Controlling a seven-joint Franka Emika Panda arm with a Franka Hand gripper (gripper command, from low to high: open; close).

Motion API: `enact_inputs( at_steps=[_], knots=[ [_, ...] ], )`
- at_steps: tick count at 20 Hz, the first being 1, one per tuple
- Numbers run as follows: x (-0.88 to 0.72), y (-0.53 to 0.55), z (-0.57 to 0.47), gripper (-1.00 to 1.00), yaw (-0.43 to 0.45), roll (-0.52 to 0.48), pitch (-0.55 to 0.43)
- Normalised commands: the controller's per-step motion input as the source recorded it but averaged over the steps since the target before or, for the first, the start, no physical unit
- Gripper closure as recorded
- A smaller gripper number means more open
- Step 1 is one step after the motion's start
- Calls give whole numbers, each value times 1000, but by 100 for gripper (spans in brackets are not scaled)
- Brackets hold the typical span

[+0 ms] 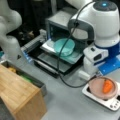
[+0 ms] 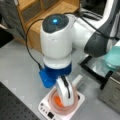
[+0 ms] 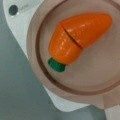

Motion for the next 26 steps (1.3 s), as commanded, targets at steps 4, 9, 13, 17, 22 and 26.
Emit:
enact_inputs(
  at_steps=[4,9,13,17,22,26],
  knots=[
    [382,76,-141,-100,-229,-245,137],
    [311,32,-3,-100,-136,-295,139],
    [267,23,40,-100,-117,-332,147],
    [293,77,-18,-100,-112,-371,167],
    [334,137,-44,-100,-86,-385,174],
    [312,151,-8,-100,-63,-369,168]
  ],
)
